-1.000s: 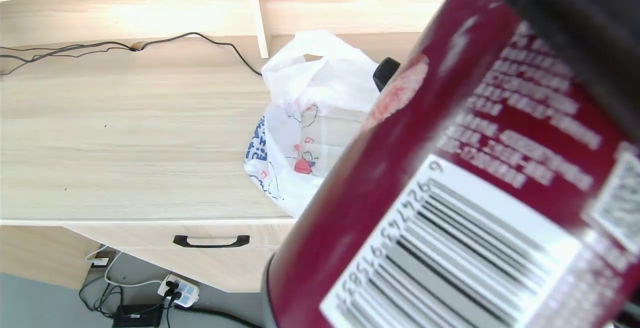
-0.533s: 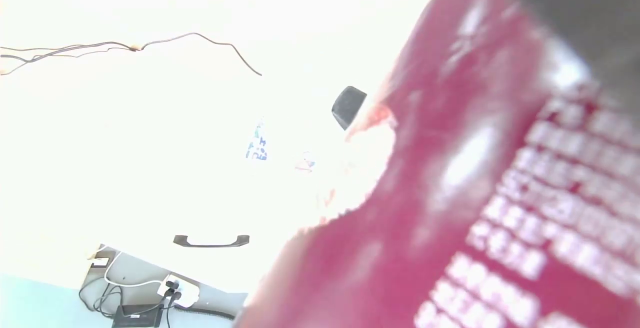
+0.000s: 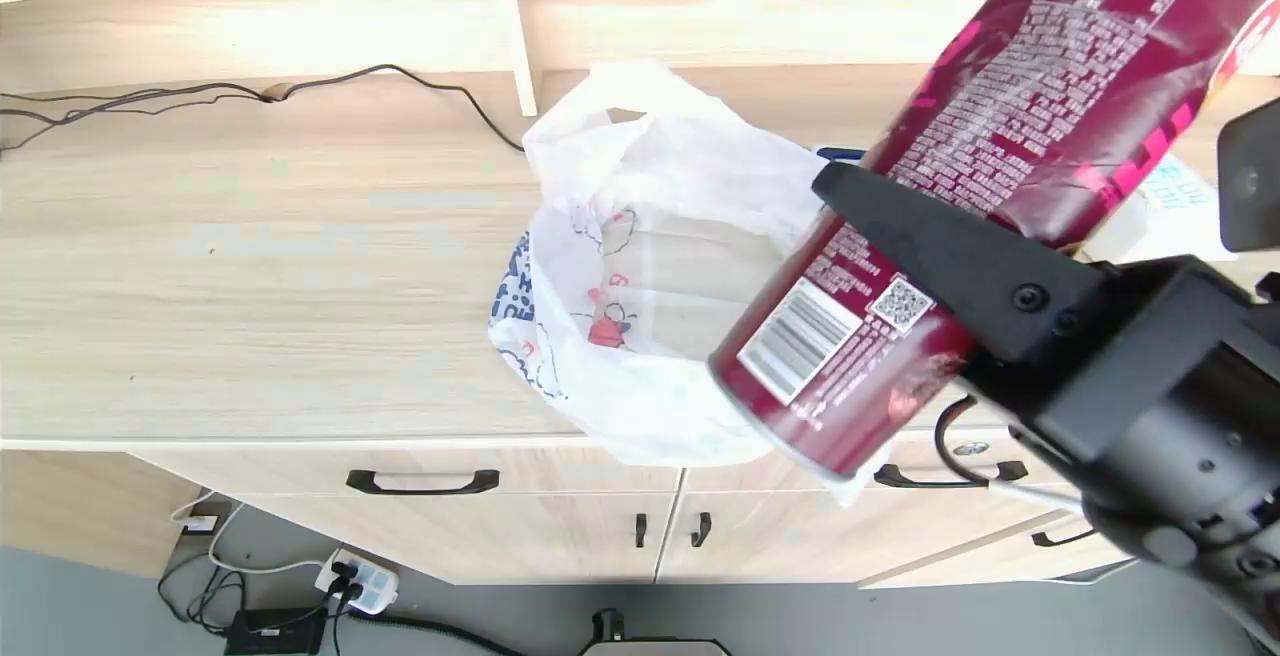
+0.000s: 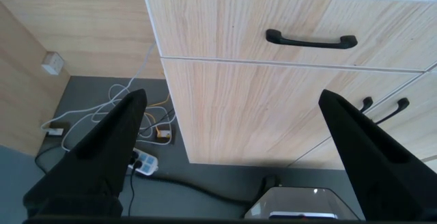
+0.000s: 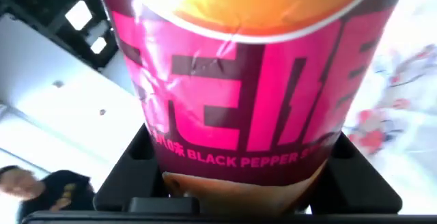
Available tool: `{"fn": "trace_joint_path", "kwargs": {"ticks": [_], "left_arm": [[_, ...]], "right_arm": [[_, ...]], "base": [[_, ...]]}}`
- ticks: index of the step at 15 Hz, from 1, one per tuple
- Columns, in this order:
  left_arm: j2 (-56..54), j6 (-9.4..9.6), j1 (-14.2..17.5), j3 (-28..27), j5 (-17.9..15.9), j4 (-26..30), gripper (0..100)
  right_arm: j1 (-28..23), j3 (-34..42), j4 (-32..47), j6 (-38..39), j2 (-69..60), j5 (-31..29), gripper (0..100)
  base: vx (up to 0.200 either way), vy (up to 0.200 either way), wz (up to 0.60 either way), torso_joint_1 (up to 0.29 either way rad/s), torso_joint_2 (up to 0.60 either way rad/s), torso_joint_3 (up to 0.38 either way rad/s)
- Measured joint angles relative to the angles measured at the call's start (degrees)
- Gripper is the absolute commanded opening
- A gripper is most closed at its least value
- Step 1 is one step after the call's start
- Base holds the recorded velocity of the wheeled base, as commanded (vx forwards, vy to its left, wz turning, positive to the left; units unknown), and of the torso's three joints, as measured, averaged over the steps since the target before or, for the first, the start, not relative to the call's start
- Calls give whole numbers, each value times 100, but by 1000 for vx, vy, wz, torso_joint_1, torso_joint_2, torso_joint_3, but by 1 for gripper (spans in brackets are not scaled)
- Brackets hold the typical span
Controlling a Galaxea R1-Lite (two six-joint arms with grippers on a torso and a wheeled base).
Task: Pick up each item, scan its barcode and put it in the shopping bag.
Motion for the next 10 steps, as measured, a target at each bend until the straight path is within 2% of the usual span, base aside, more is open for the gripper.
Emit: {"fn": "trace_joint_path", "kwargs": {"ticks": [3,4,7,10], "left_arm": [[0,-6,4,0,0,-1,100],[0,-4,4,0,0,-1,100],[0,-6,0,0,0,0,100],[0,-6,0,0,0,0,100]], "right_arm": [[-1759,72,11,-1328,2,837,0],[-2253,-39,23,-1985,5,1150,0],[-2914,-599,244,-2900,28,1371,0],[-3182,-1063,360,-3544,196,1559,0]], "base": [[0,0,0,0,0,0],[0,0,0,0,0,0],[0,0,0,0,0,0],[0,0,0,0,0,0]]}}
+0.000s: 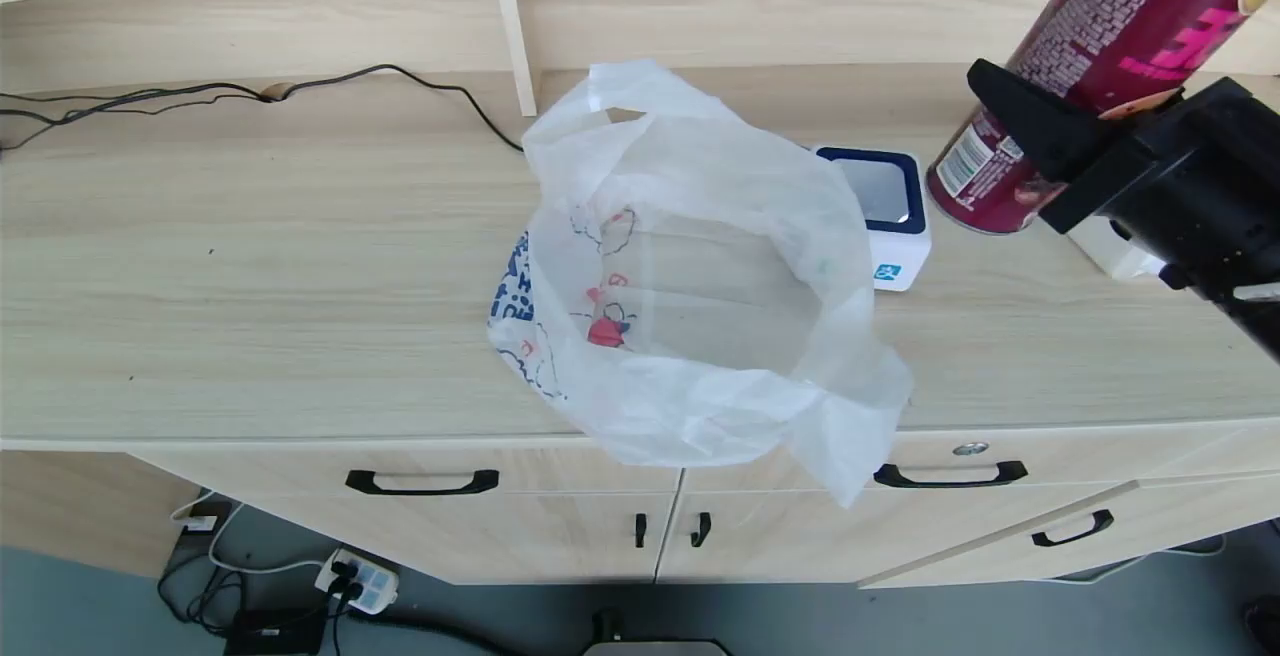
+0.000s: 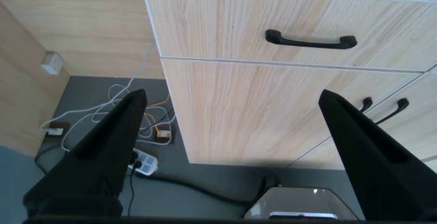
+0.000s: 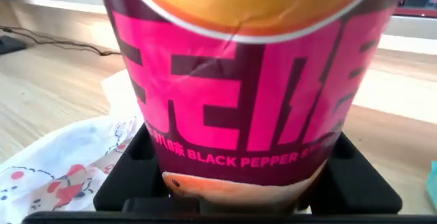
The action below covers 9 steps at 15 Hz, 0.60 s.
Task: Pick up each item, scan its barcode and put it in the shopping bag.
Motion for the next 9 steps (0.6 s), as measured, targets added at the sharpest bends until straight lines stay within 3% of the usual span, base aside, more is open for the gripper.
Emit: {"fn": "trace_joint_path", "kwargs": {"ticks": [3,6,9], "left_arm": [[0,0,6,0,0,0,100],[0,0,4,0,0,0,100],[0,6,0,0,2,0,100]], "right_arm": [[-151,-624,2,-796,416,1017,0],[-862,-1018,33,-1609,840,2009,0],[-1253,-1304,30,-2280,1141,2995,0]], "base": [[0,0,0,0,0,0],[0,0,0,0,0,0],[0,0,0,0,0,0]]}}
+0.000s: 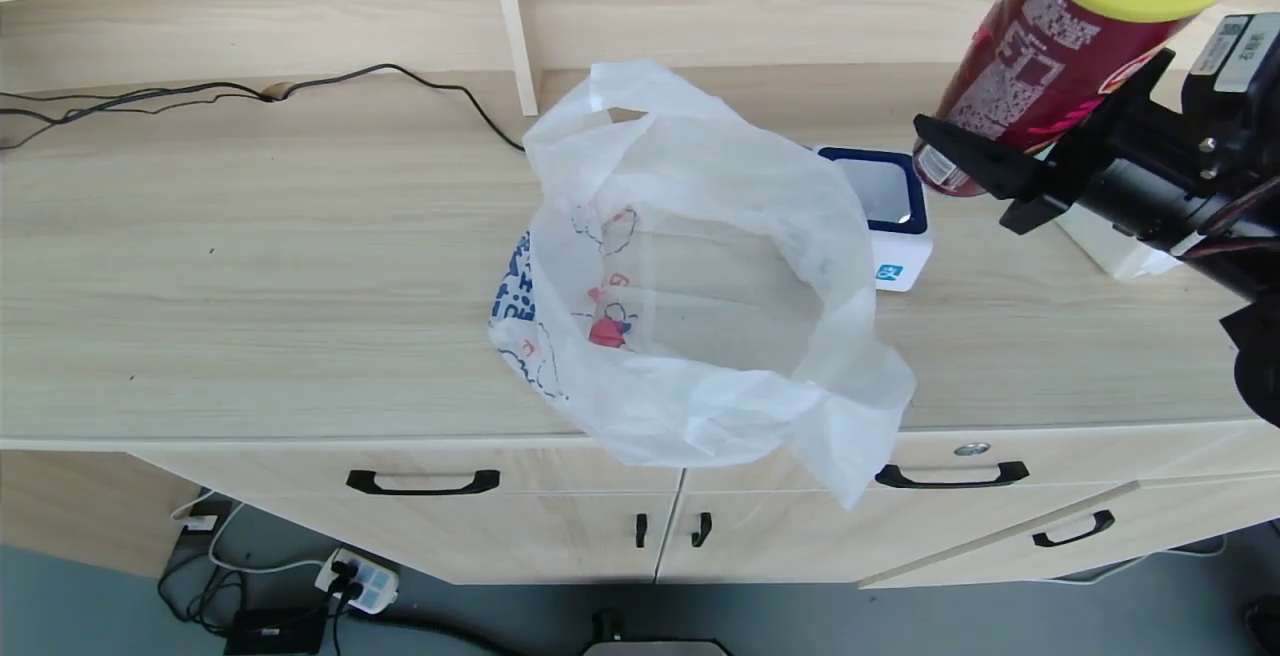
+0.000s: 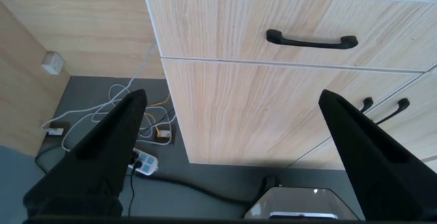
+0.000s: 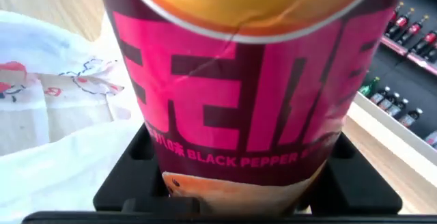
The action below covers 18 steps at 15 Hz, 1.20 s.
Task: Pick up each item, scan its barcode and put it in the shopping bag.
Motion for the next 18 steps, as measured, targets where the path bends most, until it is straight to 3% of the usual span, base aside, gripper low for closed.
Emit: {"fn": "trace_joint_path", "kwargs": {"ticks": [5,18], "left_arm": [[0,21,4,0,-2,-1,100],[0,65,4,0,-2,-1,100]], "right_arm": [[-227,-935,16,-780,567,901,0],[-435,-1646,16,-830,1369,1123,0]], "base": [[0,0,0,0,0,0],[0,0,0,0,0,0]]}}
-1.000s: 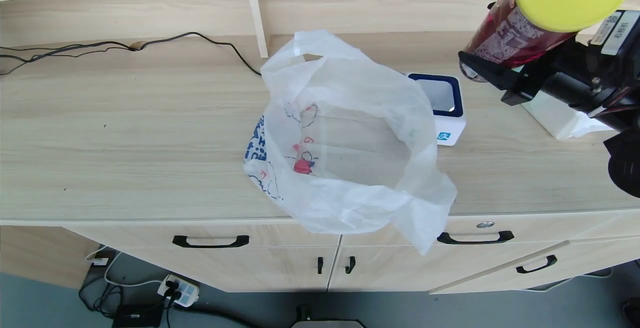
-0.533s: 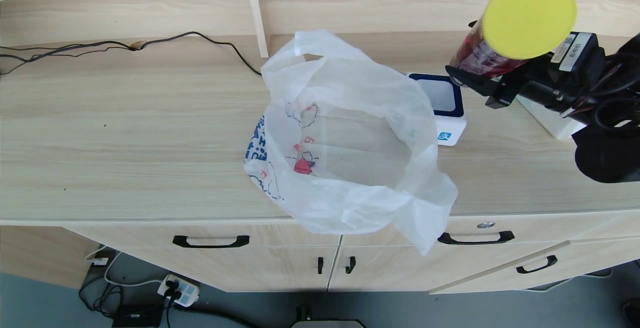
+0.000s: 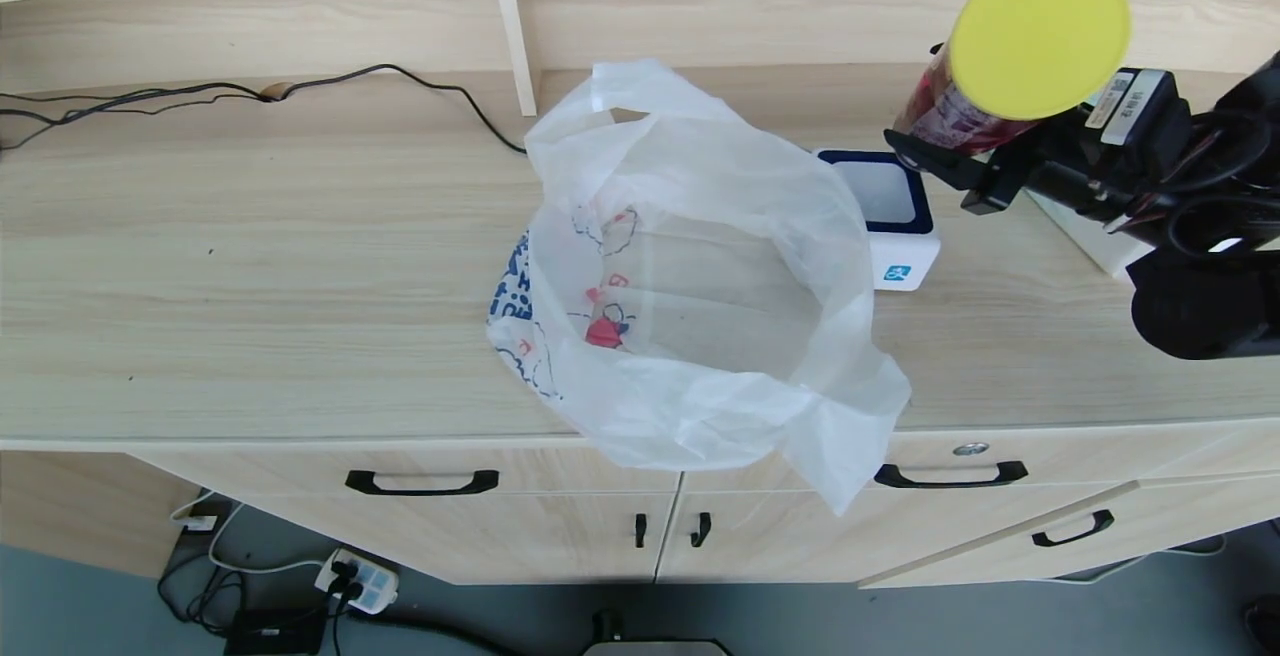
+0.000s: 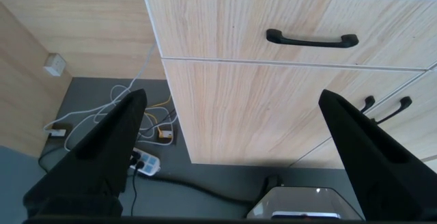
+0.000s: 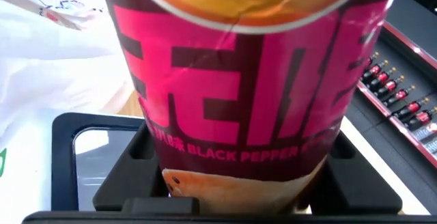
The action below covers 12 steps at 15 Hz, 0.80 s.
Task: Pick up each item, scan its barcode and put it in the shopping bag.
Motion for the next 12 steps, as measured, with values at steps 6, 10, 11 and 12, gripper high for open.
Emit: {"fn": "trace_joint_path", "kwargs": {"ticks": [6,10,11,12], "left_arm": [[0,-2,-2,0,0,1,100],[0,0,0,0,0,1,100],[0,-2,-4,0,0,0,100],[0,-5,-4,0,0,0,100]], "right_arm": [[-9,-204,30,17,41,0,0],[27,-238,24,26,-2,2,0],[22,-238,22,28,-27,2,0],[22,-223,20,35,-57,0,0]], "base": [[0,0,0,0,0,0],[0,0,0,0,0,0],[0,0,0,0,0,0],[0,0,0,0,0,0]]}}
